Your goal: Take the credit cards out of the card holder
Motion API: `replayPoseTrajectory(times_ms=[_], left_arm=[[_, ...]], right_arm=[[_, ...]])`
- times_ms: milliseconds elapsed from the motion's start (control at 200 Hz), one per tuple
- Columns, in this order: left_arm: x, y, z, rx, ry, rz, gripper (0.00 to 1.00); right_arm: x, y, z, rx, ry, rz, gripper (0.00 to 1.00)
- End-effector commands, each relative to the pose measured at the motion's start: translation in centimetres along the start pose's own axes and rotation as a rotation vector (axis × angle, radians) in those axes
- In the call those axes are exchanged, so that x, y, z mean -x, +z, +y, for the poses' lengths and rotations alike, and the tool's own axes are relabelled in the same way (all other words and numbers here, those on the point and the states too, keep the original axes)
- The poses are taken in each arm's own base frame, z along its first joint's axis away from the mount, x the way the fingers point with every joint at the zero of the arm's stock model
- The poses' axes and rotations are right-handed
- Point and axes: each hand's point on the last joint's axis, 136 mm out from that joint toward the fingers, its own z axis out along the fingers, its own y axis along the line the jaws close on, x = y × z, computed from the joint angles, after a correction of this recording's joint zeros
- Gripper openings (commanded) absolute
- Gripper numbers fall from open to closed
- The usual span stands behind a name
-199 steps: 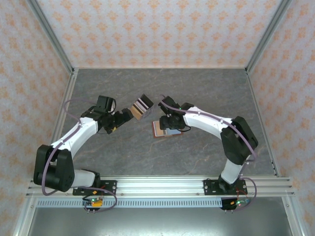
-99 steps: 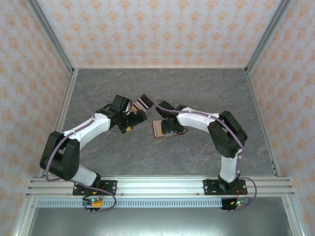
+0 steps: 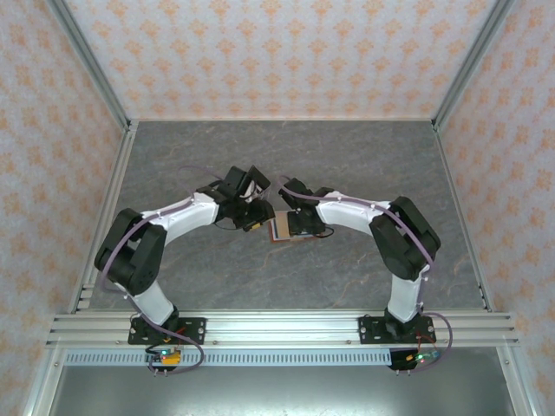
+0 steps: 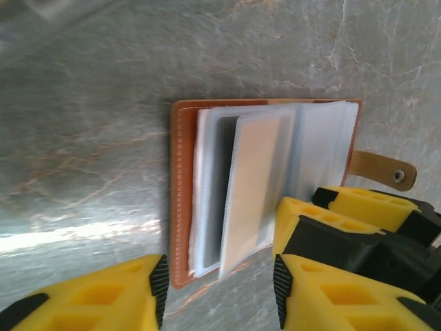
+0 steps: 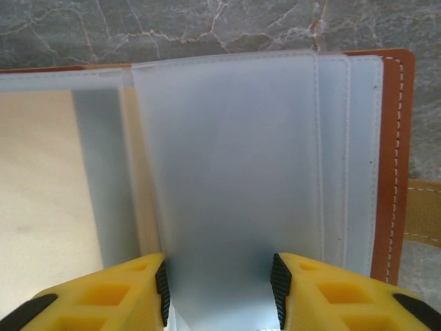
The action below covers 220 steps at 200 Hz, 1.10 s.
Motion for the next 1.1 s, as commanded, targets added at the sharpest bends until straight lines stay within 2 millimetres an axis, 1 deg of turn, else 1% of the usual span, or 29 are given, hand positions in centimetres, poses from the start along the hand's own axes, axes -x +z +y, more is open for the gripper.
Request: replayPoseTrajectory(times_ms=[0, 145, 470, 621, 916, 1096], left_arm=[[0.2, 0.7, -1.9, -0.042, 0.029, 0.012, 0.42], [-0.1, 2.0, -2.6, -0.043, 0.044, 0.035, 0.37], [0.0, 3.8, -1.6, 0.009, 0.044, 0.063, 0.37], [0.1, 4.2, -1.0, 0.035, 0.043, 0.068, 0.4], [-0.1, 4.7, -1.4, 0.019, 0.046, 0.087, 0.4], [-0.2, 4.9, -1.2, 0.024, 0.044, 0.096, 0.39]], right_arm=[[-0.9, 0.8, -1.6, -0.032, 0.028, 0.026, 0.43], [-0.9, 0.8, -1.8, -0.025, 0.034, 0.028, 0.43], [-1.0, 0.8, -2.0, -0.028, 0.038, 0.03, 0.43], [-1.0, 0.9, -2.2, -0.039, 0.039, 0.029, 0.42], [-1.5, 1.9, -3.0, -0.088, 0.038, 0.051, 0.37], [-1.7, 2.2, -3.1, -0.096, 0.041, 0.061, 0.37]])
